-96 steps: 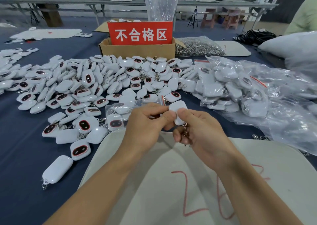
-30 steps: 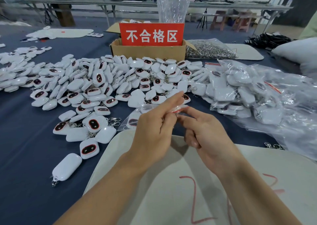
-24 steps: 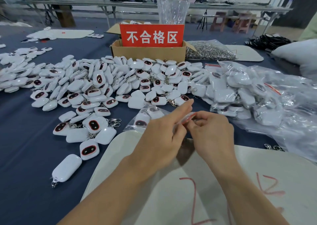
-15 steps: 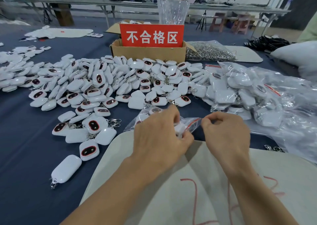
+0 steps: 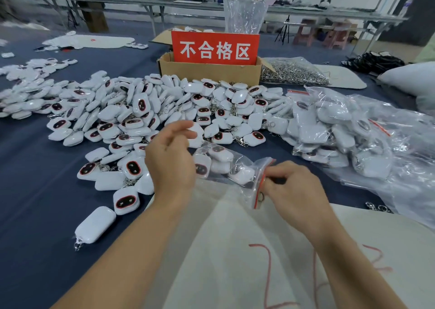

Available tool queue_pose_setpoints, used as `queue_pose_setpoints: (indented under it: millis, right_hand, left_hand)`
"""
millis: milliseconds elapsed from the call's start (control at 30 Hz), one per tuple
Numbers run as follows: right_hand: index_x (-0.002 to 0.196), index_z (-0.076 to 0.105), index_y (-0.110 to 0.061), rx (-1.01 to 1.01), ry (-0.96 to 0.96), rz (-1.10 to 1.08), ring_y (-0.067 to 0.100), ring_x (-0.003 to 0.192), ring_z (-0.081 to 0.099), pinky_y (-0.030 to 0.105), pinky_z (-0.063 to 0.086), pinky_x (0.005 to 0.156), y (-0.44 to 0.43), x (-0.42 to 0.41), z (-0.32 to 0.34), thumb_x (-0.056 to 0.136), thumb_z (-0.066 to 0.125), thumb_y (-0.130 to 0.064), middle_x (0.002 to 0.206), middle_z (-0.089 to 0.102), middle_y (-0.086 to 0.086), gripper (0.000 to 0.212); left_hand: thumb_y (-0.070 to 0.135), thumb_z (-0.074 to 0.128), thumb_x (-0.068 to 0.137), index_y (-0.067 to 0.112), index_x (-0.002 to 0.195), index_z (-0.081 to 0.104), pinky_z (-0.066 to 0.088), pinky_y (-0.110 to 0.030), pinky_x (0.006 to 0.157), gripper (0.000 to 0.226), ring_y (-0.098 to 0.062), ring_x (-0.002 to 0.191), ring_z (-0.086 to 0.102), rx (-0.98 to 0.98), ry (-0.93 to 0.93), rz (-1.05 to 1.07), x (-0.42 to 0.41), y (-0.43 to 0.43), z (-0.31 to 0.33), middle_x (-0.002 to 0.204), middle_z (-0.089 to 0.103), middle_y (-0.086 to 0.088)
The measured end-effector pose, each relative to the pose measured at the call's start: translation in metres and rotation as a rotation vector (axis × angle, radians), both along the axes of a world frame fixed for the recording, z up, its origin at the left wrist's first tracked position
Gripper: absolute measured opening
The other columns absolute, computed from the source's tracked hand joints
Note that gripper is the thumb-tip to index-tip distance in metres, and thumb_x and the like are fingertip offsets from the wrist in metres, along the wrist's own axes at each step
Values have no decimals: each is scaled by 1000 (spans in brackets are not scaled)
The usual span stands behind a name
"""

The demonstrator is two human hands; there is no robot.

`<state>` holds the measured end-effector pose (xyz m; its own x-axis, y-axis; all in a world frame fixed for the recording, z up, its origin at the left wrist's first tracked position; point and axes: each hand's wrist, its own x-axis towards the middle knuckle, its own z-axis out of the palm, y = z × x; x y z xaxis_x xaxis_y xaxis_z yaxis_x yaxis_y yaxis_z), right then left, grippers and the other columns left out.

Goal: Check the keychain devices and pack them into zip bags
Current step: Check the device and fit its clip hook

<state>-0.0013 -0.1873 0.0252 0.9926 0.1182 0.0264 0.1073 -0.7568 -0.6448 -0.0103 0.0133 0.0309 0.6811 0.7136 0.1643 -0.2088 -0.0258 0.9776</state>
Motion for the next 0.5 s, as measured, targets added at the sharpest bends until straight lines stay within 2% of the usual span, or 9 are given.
queue_pose_setpoints:
  millis: [67,133,200,267,333,367,433,500]
  right_hand:
    - [75,73,-35,-106,10,88,16,100,55,41,46,93,3,-1,0,90,65,-32,100,58,-13,17]
    - [81,72,-39,-208,-12,110,17,109,50,40,41,98,4,-2,-3,92,63,-41,111,53,-18,14]
    - [87,76,-41,-210,-92,40,16,109,50,39,42,96,4,-3,-5,92,63,-43,115,55,-22,14]
    - [80,78,-38,-149,-169,-62,18,105,55,40,46,90,4,-1,-5,91,67,-36,111,62,-20,16]
    - [73,78,-32,-93,-165,-52,23,108,58,39,46,90,6,2,-6,90,70,-26,116,66,-18,20]
    - [75,79,-29,-86,-140,-6,24,116,56,37,44,95,9,3,-8,91,69,-21,128,65,-14,20]
    - [84,79,-25,-150,-85,86,23,133,46,37,35,107,14,3,-8,96,63,-21,152,51,-11,21]
    - [88,77,-28,-194,-48,129,20,142,39,40,29,113,14,4,-8,100,58,-25,161,41,-12,23]
  left_hand:
    - [-4,46,79,30,91,78,41,-2,52,48,10,60,57,-93,15,40,3,4,-1,90,78,5]
    - [-7,44,77,31,84,75,45,-10,55,49,6,68,61,-99,48,45,4,6,-3,90,78,8]
    - [-12,39,74,30,64,66,44,-16,53,51,-3,72,61,-75,65,8,5,6,-4,85,77,8]
    - [-13,36,71,27,56,59,44,-19,48,48,-4,67,59,-2,88,-68,5,3,-5,79,75,6]
    - [-6,38,68,27,62,60,49,-31,58,40,-7,67,58,144,142,-118,4,-3,-9,77,73,9]
    - [-1,38,67,29,67,61,49,-33,64,38,-7,69,57,242,185,-118,2,-6,-11,77,71,12]
    - [6,37,62,33,74,62,42,-31,69,39,-6,78,57,433,264,-95,-1,-10,-14,82,68,15]
    - [9,34,59,35,82,62,42,-30,72,45,-9,86,58,466,280,-85,-2,-10,-14,91,67,12]
